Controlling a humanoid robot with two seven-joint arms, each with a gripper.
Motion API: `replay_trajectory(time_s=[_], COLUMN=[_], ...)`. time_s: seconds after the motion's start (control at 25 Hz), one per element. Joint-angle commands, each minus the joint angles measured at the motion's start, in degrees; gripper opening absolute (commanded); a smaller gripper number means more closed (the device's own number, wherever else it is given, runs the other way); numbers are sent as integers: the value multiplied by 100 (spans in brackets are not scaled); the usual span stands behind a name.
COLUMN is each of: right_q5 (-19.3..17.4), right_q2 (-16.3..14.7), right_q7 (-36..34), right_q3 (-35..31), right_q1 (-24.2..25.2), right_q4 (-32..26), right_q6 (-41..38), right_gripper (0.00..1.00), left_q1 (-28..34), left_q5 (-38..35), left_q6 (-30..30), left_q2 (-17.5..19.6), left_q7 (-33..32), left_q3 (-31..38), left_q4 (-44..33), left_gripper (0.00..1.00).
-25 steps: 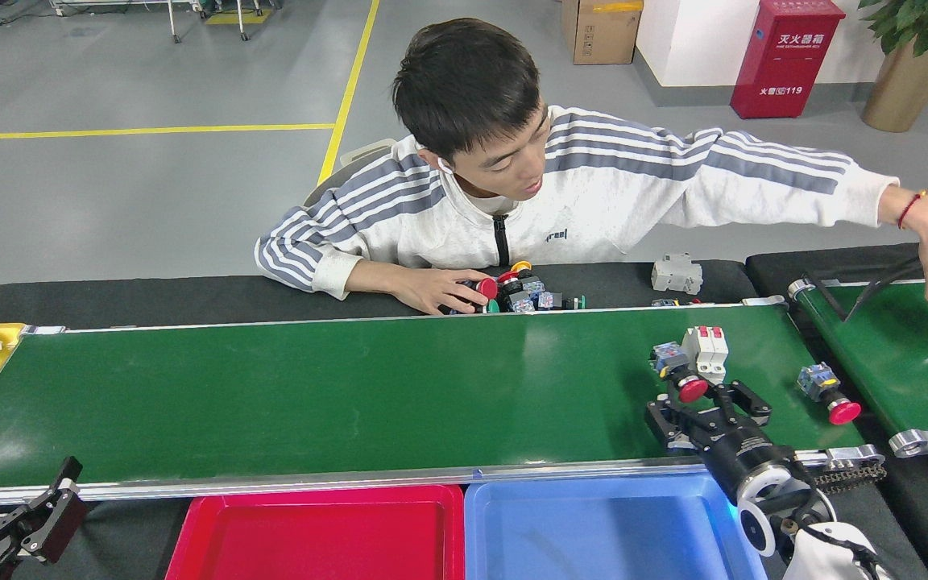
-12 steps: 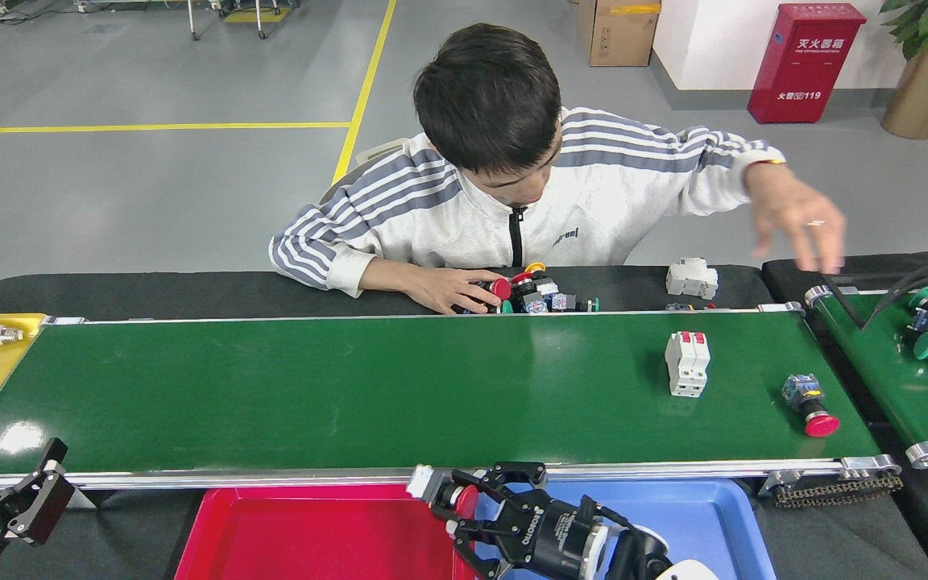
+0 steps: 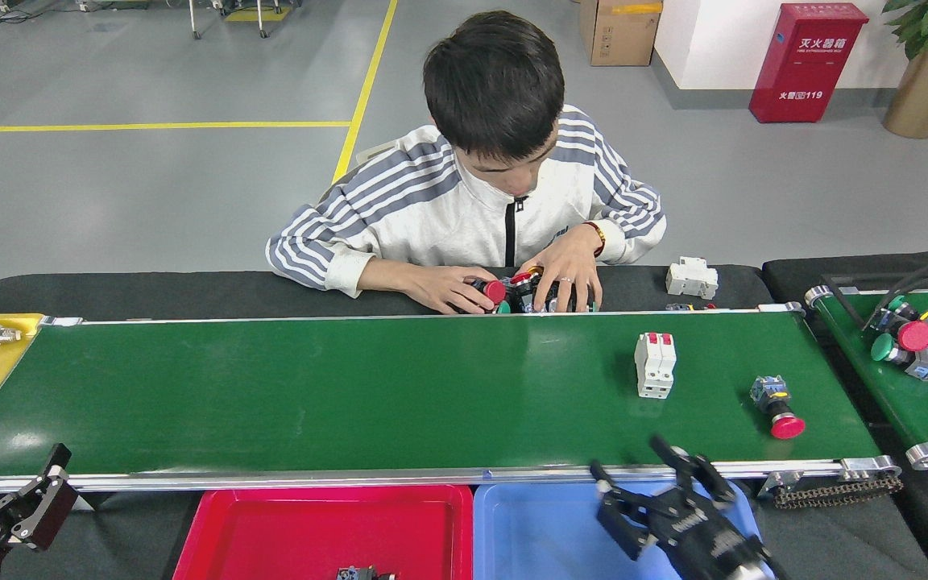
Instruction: Pick switch part from conveyor to tray
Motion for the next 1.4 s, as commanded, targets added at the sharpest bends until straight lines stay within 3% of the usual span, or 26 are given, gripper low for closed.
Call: replay_trajectory(time_s=[0.0, 0.16, 0.28, 0.6, 0.8, 0.88, 0.96, 1.04, 1.08, 1.24, 1.36], right_q5=[117, 635, 908, 890, 873, 864, 864, 864, 864, 873, 864], right_q2=[-4, 66, 48, 154, 409, 426, 409, 356, 347, 347, 207], right_q7=[-103, -50, -41, 29, 38, 99, 205, 231, 231, 213, 196], right_q3=[-17, 316, 887, 2444, 2584, 2593, 2663, 2795, 2857, 2892, 2892], right_q1=[-49, -514, -1120, -2633, -3230, -3345, -3441, -3459, -3459, -3380, -2958], right_q4=[-101, 5, 567, 2264, 3037, 3195, 3292, 3318, 3318, 3195, 2448], right_q6=[585, 823, 1165, 1965, 2238, 2229, 2176, 2168, 2168, 2168, 1904], right_gripper=[95, 95, 95, 98, 96, 77, 33, 9, 3, 1, 1], left_q1=[-22, -110, -110, -110, -119, -119, -127, -136, -136, -92, -75], left_q5=[-39, -39, -39, -39, -39, -39, -39, -39, -39, -39, -39], left_q6=[-182, -138, 38, 29, 29, 12, 3, 3, 3, 3, 3], left_q2=[67, 67, 67, 58, 32, 23, 23, 23, 14, -38, -65], left_q7=[36, 36, 36, 36, 36, 36, 36, 36, 36, 36, 36], left_q3=[21, -67, -76, -67, -58, -41, -32, -14, -14, 3, 12], left_q4=[-37, -19, -2, 16, 25, 25, 25, 25, 25, 16, 7], left_gripper=[100, 100, 100, 100, 100, 100, 100, 100, 100, 100, 100])
